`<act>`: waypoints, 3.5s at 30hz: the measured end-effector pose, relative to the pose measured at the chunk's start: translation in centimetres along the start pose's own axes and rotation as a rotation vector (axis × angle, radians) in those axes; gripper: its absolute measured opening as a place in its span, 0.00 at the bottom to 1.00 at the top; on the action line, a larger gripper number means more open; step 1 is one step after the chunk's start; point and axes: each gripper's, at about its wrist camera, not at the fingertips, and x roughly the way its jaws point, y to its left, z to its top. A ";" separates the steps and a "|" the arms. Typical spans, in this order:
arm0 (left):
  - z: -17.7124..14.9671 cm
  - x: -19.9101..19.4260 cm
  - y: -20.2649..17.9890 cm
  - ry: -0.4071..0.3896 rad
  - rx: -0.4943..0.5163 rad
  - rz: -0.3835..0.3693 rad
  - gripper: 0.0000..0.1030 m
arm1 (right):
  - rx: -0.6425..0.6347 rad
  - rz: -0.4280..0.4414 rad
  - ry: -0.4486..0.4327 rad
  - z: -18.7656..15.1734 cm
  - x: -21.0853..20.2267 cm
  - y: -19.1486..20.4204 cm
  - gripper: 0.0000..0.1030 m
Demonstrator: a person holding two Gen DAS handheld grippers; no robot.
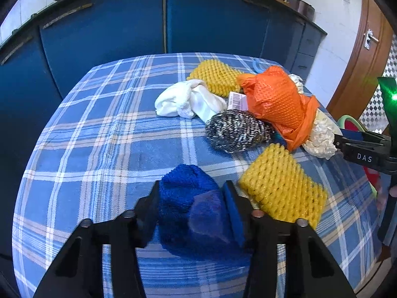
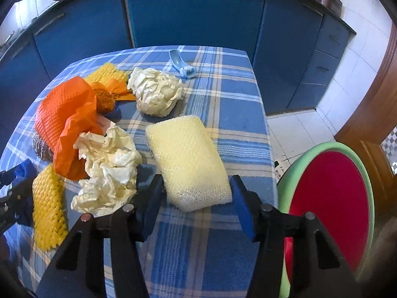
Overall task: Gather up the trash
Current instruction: 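Grasp the blue plastic bag with the left tool while the right tool grasps the cream foam sleeve, then carry both items over the red bucket and open both tools to drop them, then grasp the steel wool with the left tool while the right tool grasps crumpled white paper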
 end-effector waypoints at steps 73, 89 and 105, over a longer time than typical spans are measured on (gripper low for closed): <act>3.2 0.9 -34.2 0.041 0.529 -0.455 0.27 | 0.508 -0.108 -0.103 -13.2 -8.9 -20.5 0.52; 4.2 0.9 -32.5 0.030 0.448 -0.437 0.49 | 0.509 -0.129 -0.150 -12.7 -10.3 -20.4 0.58; 4.3 -4.1 -25.4 -0.025 0.348 -0.340 0.49 | 0.423 -0.070 -0.202 -10.7 -13.5 -15.2 0.58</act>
